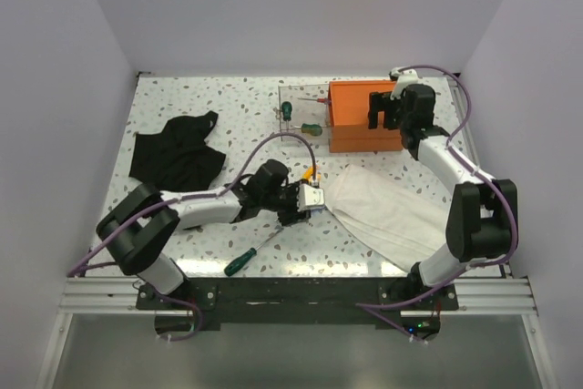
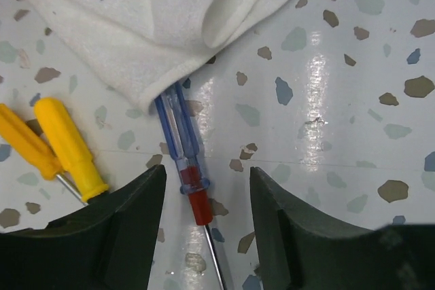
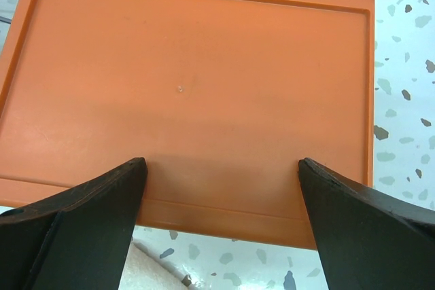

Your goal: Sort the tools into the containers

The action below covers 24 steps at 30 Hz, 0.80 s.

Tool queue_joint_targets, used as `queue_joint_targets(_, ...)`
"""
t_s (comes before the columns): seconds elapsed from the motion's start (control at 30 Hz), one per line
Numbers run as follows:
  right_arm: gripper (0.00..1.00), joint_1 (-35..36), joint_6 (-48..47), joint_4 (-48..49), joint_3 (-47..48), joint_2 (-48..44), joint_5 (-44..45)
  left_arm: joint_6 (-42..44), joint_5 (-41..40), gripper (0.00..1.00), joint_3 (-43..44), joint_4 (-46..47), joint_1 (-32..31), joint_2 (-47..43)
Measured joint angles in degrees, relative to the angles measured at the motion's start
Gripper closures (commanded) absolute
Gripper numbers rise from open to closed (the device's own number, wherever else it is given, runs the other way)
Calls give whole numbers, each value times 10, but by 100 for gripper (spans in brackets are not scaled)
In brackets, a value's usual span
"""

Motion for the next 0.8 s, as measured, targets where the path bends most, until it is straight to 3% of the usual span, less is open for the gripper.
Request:
queue_joint_targets(0.1, 2, 0, 0, -5, 3, 1, 0, -17, -45, 46, 11, 1, -20, 50)
queue_joint_targets(0.2, 2, 0, 0, -8, 5, 1, 0, -43, -82, 62, 32, 4, -32, 82)
queue_joint_targets(0.27, 2, 0, 0, -9, 5, 1, 0, -53, -101, 79, 40, 4, -34, 84)
queue_joint_targets(0.3, 2, 0, 0, -9, 5, 1, 0, -57, -108, 92, 42, 3, -34, 84)
queue_joint_targets(0.37, 2, 0, 0, -9, 5, 1, 0, -54, -116, 99, 51, -11, -33, 83)
queue_joint_targets(0.53, 2, 0, 0, -13, 7, 1, 0, -10, -73, 100, 85, -123, -5, 36)
queue_joint_targets(0.7, 2, 0, 0, -21, 12, 2, 0, 116, 15, 100, 179, -317, 64, -24)
queue_joint_targets(0.8, 2, 0, -1, -22, 12, 2, 0, 128, 51, 100, 200, -338, 107, -47)
